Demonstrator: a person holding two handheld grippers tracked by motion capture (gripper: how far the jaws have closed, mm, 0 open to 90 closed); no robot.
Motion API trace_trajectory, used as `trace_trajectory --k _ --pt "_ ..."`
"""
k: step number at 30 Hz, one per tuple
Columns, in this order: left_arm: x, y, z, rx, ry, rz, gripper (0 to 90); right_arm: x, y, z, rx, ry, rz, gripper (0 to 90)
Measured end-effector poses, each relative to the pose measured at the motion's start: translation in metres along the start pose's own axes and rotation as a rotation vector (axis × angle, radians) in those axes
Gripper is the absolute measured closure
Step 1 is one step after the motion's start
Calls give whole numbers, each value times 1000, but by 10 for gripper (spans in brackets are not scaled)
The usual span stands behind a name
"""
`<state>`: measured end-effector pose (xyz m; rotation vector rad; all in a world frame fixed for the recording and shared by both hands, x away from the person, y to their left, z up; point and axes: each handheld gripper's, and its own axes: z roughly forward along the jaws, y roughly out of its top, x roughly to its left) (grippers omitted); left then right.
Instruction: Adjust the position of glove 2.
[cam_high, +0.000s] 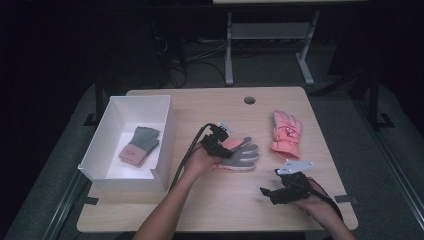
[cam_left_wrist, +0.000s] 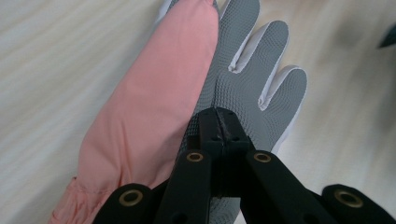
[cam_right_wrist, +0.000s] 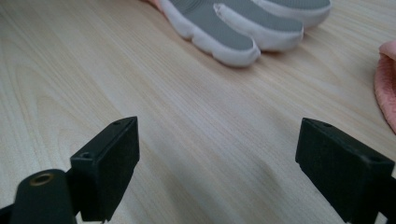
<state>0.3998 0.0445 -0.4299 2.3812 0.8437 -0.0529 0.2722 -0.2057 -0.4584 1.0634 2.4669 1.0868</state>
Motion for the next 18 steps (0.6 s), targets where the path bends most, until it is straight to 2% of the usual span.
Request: trace_trajectory --k 6,10,14,18 --pt "-22 -1 7 1 -34 37 898 0 0 -1 -5 1 0 131" --pt "-27 0 5 -11 -44 50 898 0 0 -1 -5 1 1 132" --pt "-21 5 -14 -48 -36 58 897 -1 0 -1 -5 -1 1 131" --pt "-3 10 -28 -67 34 46 897 0 0 -1 -6 0 2 131"
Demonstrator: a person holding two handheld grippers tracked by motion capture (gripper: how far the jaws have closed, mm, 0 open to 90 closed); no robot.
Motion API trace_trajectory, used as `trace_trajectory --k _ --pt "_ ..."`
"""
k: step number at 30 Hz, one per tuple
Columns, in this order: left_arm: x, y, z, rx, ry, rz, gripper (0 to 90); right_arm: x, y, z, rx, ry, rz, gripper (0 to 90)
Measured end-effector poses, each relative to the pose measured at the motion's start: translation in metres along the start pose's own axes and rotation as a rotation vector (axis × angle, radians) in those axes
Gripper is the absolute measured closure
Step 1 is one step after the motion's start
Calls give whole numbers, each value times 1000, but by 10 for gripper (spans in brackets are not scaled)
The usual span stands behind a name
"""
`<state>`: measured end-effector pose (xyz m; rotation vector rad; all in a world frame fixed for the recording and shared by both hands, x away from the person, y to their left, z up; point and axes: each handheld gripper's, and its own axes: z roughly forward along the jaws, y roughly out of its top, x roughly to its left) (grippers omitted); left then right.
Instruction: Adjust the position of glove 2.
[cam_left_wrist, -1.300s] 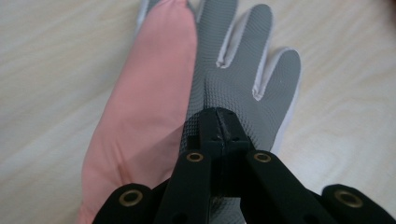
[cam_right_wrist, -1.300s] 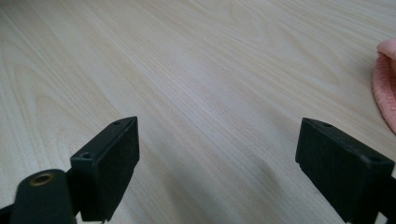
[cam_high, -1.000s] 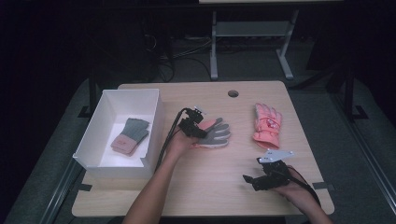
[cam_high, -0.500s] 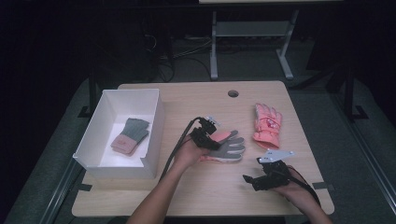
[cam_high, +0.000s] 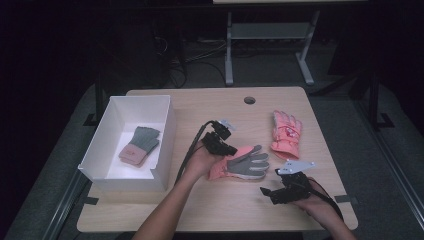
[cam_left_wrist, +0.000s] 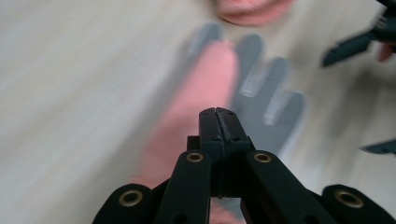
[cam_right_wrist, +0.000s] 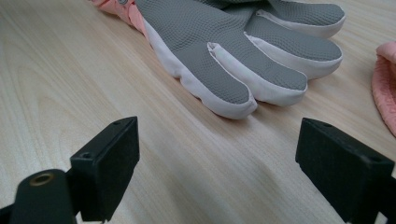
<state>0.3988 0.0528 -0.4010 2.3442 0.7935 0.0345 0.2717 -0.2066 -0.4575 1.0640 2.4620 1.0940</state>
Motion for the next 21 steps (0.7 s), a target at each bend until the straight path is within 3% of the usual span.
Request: trace_trajectory --k 4,8,14,21 --pt "26 -5 3 27 51 -66 898 0 0 0 0 1 2 131" --pt "37 -18 12 53 41 -98 898 -1 0 0 1 -1 2 131" --pt "33 -34 12 66 19 -95 898 -1 0 1 4 -3 2 131" --pt "18 -52 2 59 -13 -94 898 0 0 1 7 -1 -1 131"
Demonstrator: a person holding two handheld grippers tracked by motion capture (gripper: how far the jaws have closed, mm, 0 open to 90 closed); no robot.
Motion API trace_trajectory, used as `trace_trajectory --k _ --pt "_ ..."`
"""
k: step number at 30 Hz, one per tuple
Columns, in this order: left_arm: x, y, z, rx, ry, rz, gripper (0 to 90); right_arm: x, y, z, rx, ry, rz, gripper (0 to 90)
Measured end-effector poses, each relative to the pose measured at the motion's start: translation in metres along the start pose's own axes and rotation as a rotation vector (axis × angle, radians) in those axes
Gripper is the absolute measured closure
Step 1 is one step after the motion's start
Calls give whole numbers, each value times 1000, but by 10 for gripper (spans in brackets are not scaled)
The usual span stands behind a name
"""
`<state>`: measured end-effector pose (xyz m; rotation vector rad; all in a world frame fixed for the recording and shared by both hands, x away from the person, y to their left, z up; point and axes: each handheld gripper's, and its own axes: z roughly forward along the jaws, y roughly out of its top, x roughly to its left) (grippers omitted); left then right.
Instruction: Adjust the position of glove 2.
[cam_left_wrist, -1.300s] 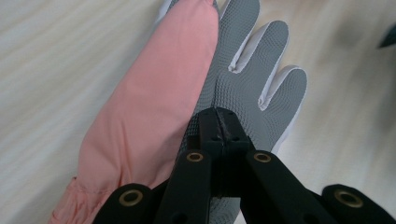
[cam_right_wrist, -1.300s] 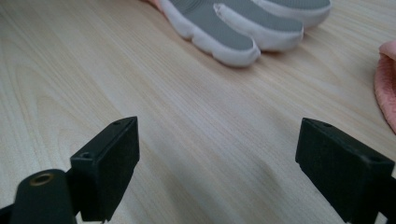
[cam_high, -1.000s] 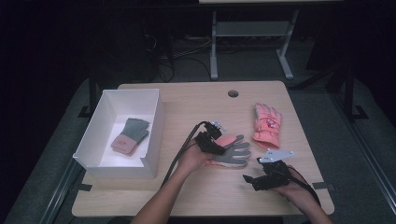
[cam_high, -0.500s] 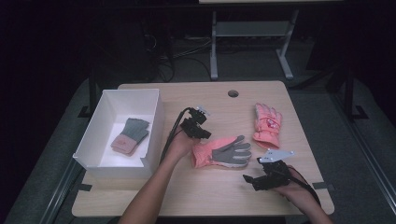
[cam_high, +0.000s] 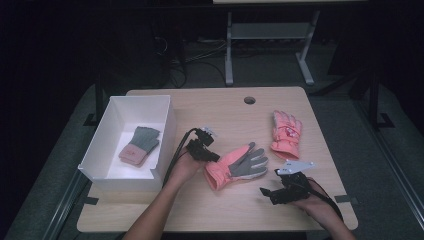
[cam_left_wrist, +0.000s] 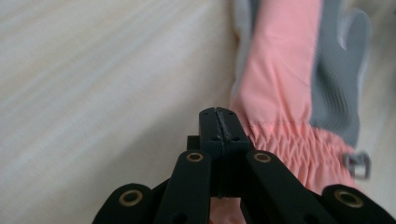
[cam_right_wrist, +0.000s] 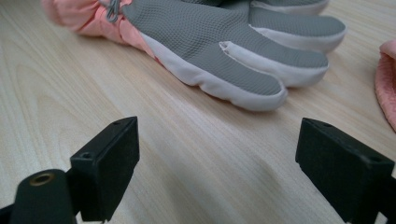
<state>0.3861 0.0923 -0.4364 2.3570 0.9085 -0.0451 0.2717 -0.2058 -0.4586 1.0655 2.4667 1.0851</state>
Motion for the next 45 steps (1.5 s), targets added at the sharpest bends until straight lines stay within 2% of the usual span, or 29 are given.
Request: trace_trajectory --k 8,14,16,21,27,30,31,37,45 --pt "-16 -14 -9 0 -53 37 898 2 -2 -4 2 6 6 131" --pt "-28 -19 -9 18 -85 80 898 9 -2 -15 -6 18 -11 131" --pt "-32 -20 -6 22 -98 85 898 9 -5 -19 -11 14 0 131" --pt "-48 -16 5 40 -122 118 898 7 -15 -24 1 9 12 131" --pt "-59 -10 12 44 -140 148 898 9 -25 -30 13 14 4 131" --pt "-65 -7 16 50 -152 166 898 11 -26 -32 9 18 1 131" --pt "-67 -7 18 40 -155 155 898 12 -26 -31 10 19 8 131" --pt "-80 1 28 43 -182 190 898 11 -28 -30 16 18 3 130" --pt "-94 12 43 56 -203 232 898 5 -33 -30 41 -1 18 97"
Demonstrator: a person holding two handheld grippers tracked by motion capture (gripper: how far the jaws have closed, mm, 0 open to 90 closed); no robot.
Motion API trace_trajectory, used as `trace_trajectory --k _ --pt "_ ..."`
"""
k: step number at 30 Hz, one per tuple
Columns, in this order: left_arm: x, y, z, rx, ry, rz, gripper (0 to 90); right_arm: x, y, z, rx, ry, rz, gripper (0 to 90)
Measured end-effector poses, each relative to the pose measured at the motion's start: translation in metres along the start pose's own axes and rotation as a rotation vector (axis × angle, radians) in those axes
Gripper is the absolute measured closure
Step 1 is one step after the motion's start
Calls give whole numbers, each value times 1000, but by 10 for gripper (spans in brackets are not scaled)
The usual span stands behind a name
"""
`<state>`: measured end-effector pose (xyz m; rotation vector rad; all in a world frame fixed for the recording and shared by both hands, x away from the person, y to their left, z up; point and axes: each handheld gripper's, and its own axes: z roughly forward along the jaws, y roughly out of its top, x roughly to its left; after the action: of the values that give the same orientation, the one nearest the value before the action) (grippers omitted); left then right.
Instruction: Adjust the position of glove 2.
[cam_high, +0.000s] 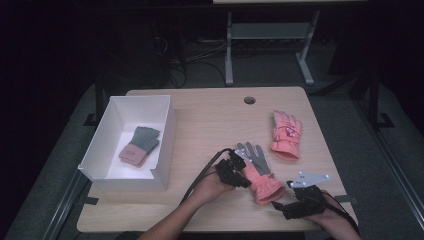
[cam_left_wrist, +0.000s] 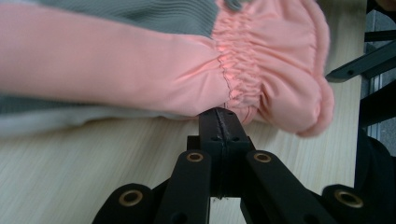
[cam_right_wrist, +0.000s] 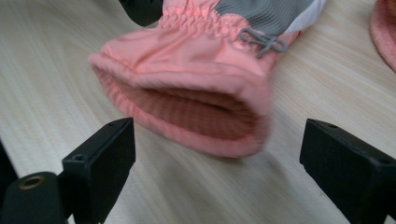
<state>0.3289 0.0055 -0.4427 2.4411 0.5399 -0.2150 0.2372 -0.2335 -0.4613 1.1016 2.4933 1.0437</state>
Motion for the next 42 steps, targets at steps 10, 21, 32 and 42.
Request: trace_trajectory --k 10,21,32,42 --pt "1 -5 -7 -33 5 20 880 -8 -2 1 1 -43 3 68" --pt "9 -53 -46 -126 33 35 571 -12 2 -6 -3 -36 2 25" --pt "7 -90 -64 -150 141 17 316 -24 13 -24 27 5 43 29" --pt "12 -102 -71 -162 173 -1 193 -52 45 -25 -72 -11 127 312"
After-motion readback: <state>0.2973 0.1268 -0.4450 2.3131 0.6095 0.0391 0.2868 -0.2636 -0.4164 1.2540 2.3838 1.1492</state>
